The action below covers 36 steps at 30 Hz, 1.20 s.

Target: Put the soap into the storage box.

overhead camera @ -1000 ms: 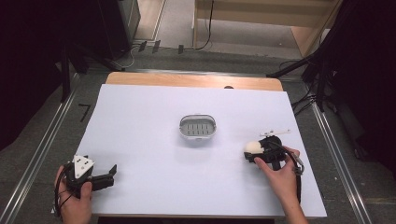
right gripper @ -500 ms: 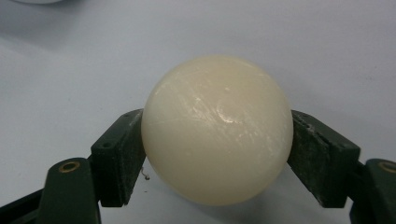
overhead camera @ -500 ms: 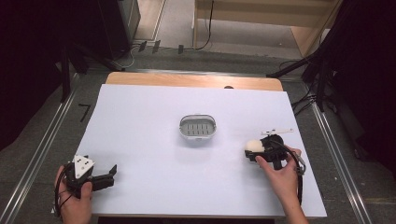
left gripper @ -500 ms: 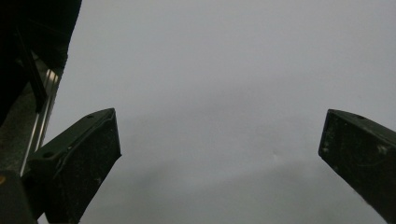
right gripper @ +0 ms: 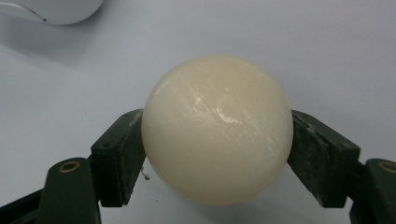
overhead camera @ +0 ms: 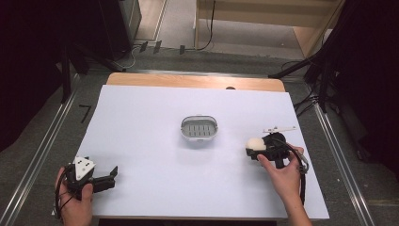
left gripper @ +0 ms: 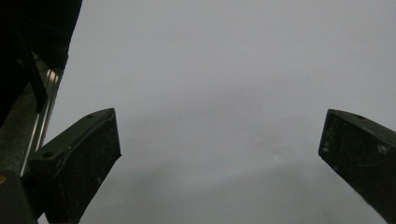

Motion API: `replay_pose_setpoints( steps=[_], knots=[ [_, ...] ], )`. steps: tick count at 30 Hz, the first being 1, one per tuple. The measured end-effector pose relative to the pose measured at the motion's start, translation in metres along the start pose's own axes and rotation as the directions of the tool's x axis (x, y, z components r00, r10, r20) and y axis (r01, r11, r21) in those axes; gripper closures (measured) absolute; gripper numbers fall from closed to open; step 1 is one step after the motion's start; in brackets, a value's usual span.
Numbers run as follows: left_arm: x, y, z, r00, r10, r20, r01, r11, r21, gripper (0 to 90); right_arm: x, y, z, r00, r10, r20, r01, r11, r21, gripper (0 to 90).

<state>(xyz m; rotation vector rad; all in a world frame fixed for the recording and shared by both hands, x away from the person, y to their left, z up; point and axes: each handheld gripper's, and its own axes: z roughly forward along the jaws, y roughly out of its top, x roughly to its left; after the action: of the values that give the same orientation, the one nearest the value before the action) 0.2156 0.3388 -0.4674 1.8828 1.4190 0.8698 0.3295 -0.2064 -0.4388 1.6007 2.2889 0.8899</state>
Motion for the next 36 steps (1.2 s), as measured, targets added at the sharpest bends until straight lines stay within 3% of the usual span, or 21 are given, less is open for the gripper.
replay_pose_setpoints(
  steps=[18, 36],
  knots=[
    [0.0, 0.0, 0.0, 1.0, 0.001, 0.0, -0.001, 1.0, -0.001, 0.0, 0.007, 0.016, -0.008, 0.9998, -0.02, -0.008, 0.02, 1.0, -0.021, 25.5],
    [0.0, 0.0, 0.0, 1.0, -0.001, 0.001, 0.001, 1.0, -0.002, 0.0, 0.027, 0.035, -0.004, 0.9978, -0.059, -0.031, 0.058, 0.998, -0.027, 25.5]
  ],
)
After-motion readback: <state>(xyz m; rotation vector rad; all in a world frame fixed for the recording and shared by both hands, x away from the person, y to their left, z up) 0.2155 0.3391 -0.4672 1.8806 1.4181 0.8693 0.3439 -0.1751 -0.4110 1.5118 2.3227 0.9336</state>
